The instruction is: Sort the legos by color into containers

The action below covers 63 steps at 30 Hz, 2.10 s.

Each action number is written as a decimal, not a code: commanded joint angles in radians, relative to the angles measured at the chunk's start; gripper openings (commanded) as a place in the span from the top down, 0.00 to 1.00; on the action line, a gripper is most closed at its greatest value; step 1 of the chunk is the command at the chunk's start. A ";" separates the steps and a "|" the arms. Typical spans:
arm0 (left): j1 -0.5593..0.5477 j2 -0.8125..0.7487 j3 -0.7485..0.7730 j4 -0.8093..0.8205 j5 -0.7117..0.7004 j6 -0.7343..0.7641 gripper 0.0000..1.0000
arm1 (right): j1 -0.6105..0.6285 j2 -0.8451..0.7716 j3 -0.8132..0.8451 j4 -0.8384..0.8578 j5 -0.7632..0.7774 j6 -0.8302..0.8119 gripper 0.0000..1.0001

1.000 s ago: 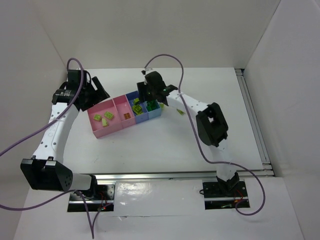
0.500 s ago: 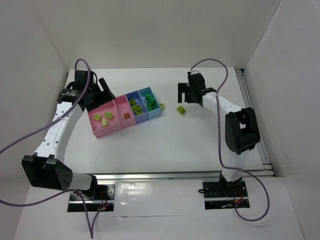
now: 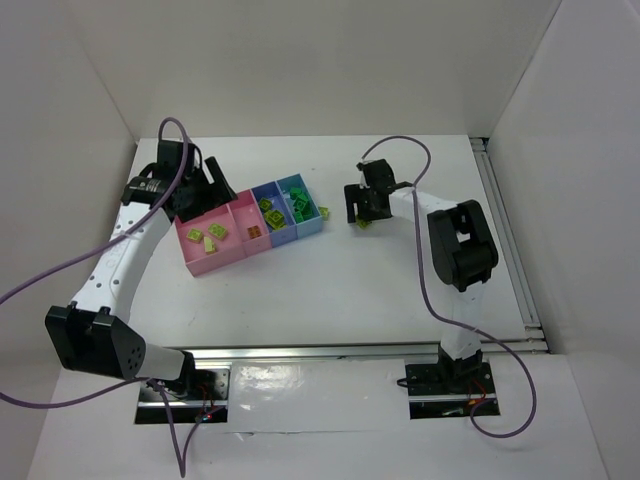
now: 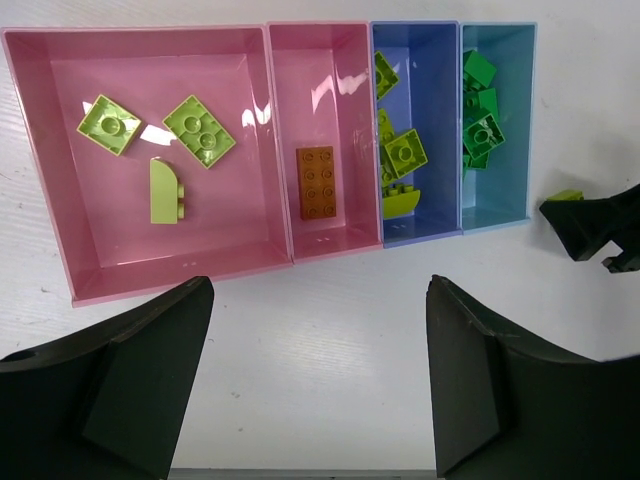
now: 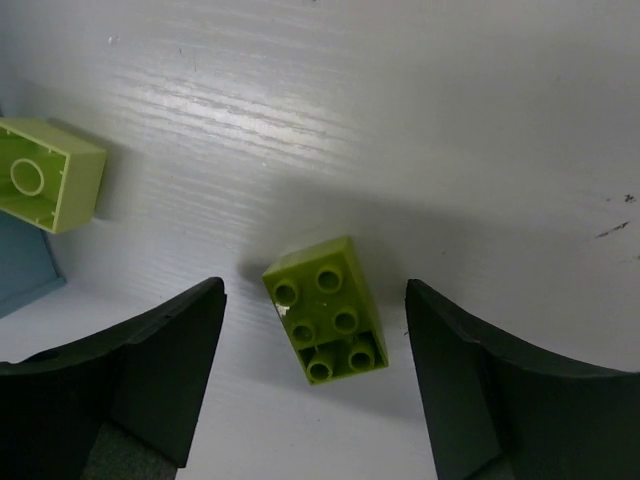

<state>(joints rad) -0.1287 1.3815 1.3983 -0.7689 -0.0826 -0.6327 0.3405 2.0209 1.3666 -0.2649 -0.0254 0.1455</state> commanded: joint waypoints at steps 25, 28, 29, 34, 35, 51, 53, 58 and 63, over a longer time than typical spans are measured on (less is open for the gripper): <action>0.020 0.033 0.038 0.036 -0.023 -0.058 0.11 | 0.264 -0.003 0.376 0.059 -0.071 0.161 0.70; 0.040 0.013 0.009 0.036 -0.014 -0.058 0.11 | 0.298 0.068 0.495 0.027 -0.062 0.152 0.69; 0.040 0.013 0.008 0.036 -0.014 -0.058 0.11 | 0.311 0.112 0.524 0.027 -0.062 0.152 0.69; 0.089 0.004 -0.002 0.036 -0.014 -0.027 0.10 | 0.339 0.238 0.707 -0.058 -0.094 0.134 0.52; 0.089 0.004 -0.002 0.045 -0.005 -0.027 0.10 | 0.339 0.271 0.732 -0.075 -0.094 0.134 0.41; 0.118 0.004 -0.044 0.065 0.024 -0.016 0.11 | 0.101 -0.044 0.212 0.073 0.139 0.307 0.76; 0.118 0.004 -0.044 0.065 0.035 -0.007 0.11 | 0.101 0.004 0.268 -0.008 0.150 0.289 0.88; 0.118 0.004 -0.044 0.074 0.035 -0.007 0.11 | 0.121 0.114 0.364 -0.059 0.047 0.263 0.94; 0.118 0.004 -0.044 0.074 0.035 -0.007 0.11 | 0.204 0.159 0.439 -0.074 0.023 0.243 0.94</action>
<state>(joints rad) -0.0162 1.4174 1.3590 -0.7246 -0.0544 -0.6567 0.4915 2.1700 1.7119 -0.3279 0.0418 0.4030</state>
